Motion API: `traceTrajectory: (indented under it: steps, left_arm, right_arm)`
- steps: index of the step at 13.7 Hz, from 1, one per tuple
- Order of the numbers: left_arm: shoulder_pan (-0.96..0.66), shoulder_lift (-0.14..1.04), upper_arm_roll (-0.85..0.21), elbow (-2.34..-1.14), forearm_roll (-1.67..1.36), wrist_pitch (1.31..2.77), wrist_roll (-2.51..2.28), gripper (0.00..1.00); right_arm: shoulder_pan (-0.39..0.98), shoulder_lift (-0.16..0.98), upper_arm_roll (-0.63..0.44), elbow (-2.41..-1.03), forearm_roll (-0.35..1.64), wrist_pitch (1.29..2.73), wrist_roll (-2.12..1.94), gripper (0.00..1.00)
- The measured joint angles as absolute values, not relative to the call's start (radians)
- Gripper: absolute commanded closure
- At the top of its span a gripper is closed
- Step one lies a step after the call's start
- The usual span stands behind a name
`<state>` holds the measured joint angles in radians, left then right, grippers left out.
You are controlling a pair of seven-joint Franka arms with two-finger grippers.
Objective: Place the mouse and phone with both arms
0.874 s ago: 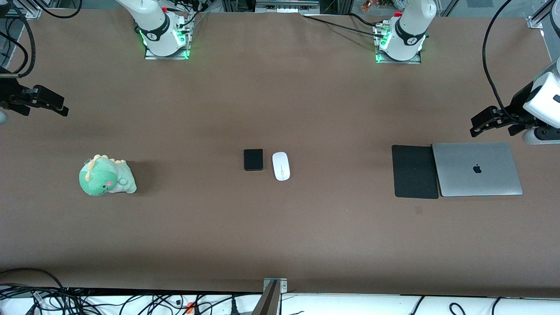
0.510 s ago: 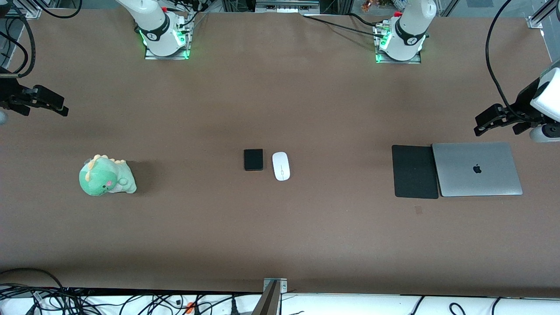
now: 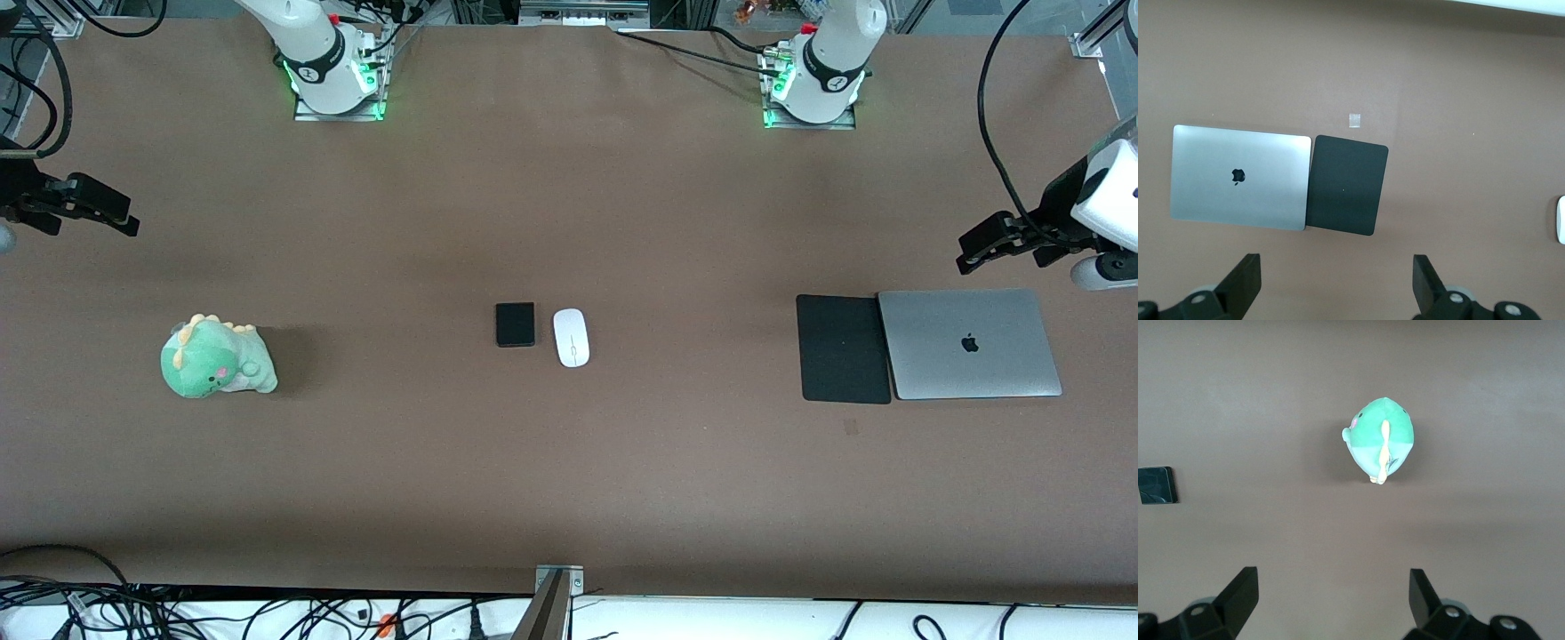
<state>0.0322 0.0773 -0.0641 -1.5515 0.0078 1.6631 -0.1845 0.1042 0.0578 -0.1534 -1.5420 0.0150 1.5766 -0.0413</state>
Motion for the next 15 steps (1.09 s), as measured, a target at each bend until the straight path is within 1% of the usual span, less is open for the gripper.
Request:
traceTrajectory:
  steps: [7,11,15]
  left_arm:
    - [0.032,0.077,-0.066,-1.546,0.008,1.597,-0.184,0.00]
    - [0.034,0.067,-0.066,-1.546,0.008,1.584,-0.111,0.00]
    - [0.038,0.055,-0.065,-1.547,0.008,1.539,-0.047,0.00]
  right_arm:
    - [0.104,0.058,-0.153,-1.542,0.015,1.577,-0.041,0.00]
    - [0.104,0.058,-0.154,-1.542,0.015,1.577,-0.041,0.00]
    - [0.104,0.058,-0.154,-1.542,0.015,1.576,-0.041,0.00]
